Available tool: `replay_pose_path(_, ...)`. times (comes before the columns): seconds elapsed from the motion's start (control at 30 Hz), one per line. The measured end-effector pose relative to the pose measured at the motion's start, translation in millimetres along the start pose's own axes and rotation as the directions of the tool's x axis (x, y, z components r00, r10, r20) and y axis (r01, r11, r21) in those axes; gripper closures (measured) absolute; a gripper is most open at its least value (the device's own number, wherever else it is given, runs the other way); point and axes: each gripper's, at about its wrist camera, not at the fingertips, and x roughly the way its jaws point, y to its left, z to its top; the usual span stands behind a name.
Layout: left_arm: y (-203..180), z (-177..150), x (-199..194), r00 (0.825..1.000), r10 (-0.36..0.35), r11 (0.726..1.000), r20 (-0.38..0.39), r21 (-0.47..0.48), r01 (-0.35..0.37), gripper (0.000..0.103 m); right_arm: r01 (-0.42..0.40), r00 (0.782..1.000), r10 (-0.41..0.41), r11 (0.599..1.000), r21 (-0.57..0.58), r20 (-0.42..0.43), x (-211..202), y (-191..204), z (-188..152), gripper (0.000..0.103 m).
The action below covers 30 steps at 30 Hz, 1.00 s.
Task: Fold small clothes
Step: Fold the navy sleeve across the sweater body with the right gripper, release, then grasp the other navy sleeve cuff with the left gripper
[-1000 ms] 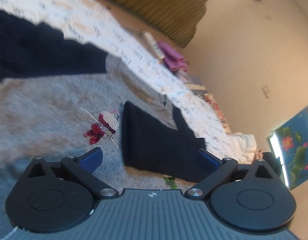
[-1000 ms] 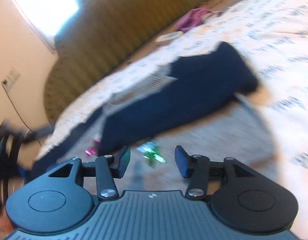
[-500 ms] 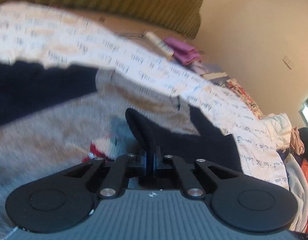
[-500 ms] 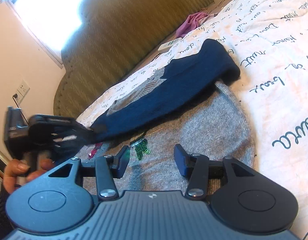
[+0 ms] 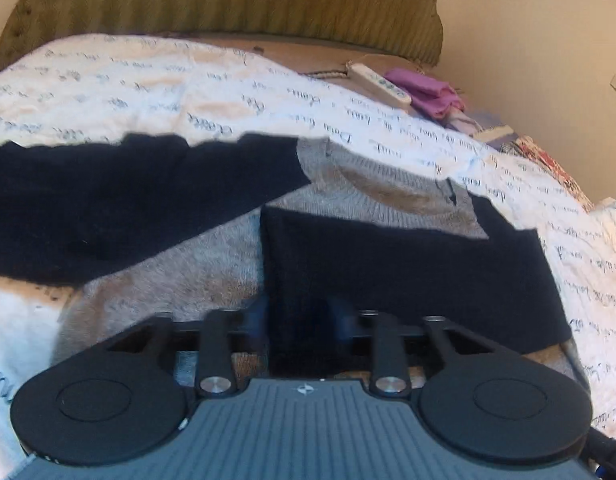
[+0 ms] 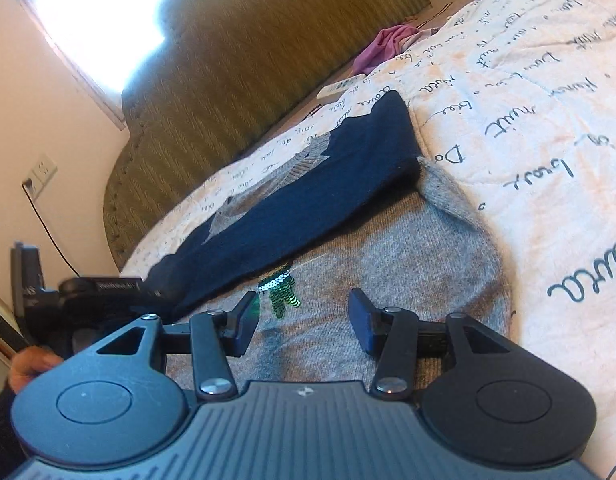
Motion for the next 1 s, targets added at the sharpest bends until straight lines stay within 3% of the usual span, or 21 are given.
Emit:
replay_pose_path(0.1, -15, -9, -38, 0.979, -0.007, 0.993, 0.202, 0.117, -0.017, 0.025, 0.049, 0.999, -0.048, 0.997, -0.067, 0.019, -5, 16, 22, 0.052)
replay_pose_path(0.17, -31, -13, -46, 0.967, -0.033, 0.979, 0.254, 0.203, -0.020, 0.015, 0.070, 0.994, -0.062, 0.993, -0.093, 0.089, -5, 26, 46, 0.045)
replay_pose_path(0.23, -43, -15, -34, 0.976, -0.045, 0.971, 0.214, 0.239, -0.008, 0.017, 0.088, 0.993, -0.077, 0.989, -0.119, 0.094, 12, 33, 70, 0.030)
replay_pose_path(0.33, -56, -20, 0, 0.993, -0.037, 0.968, 0.115, 0.249, 0.007, 0.021, 0.157, 0.987, -0.149, 0.968, -0.194, 0.054, 57, 38, 93, 0.029)
replay_pose_path(0.43, -53, -33, 28, 0.999, 0.011, 0.966, 0.036, 0.257, -0.019, 0.018, 0.263, 0.962, -0.273, 0.932, -0.249, -0.008, 98, 25, 96, 0.029)
replay_pose_path(0.53, -46, -43, 32, 0.997, -0.011, 0.962, 0.072, 0.271, -0.009, 0.014, 0.280, 0.958, -0.282, 0.908, -0.311, 0.039, 102, 10, 80, 0.029)
replay_pose_path(0.67, -43, -41, 30, 0.997, -0.032, 0.966, 0.071, 0.259, 0.013, 0.014, 0.284, 0.958, -0.281, 0.905, -0.318, 0.059, 100, 8, 75, 0.029)
replay_pose_path(0.73, -36, -38, 13, 0.995, -0.051, 0.970, 0.090, 0.240, 0.028, 0.022, 0.294, 0.955, -0.291, 0.895, -0.334, 0.061, 100, 10, 74, 0.029)
replay_pose_path(0.77, -29, -35, 0, 0.992, -0.061, 0.974, 0.107, 0.222, 0.036, 0.022, 0.296, 0.954, -0.293, 0.894, -0.337, 0.062, 99, 11, 74, 0.029)
replay_pose_path(0.87, 20, -29, -49, 0.974, -0.059, 0.992, 0.219, 0.122, 0.033, 0.009, 0.297, 0.954, -0.293, 0.894, -0.336, 0.065, 98, 12, 74, 0.029)
replay_pose_path(0.93, 68, -24, -75, 0.957, 0.019, 1.000, 0.289, 0.012, -0.024, 0.004, 0.296, 0.955, -0.291, 0.895, -0.333, 0.065, 99, 12, 74, 0.029)
replay_pose_path(1.0, 128, -15, -91, 0.944, 0.143, 0.982, 0.299, -0.158, -0.099, 0.009, 0.296, 0.955, -0.291, 0.895, -0.333, 0.065, 99, 12, 74, 0.029)
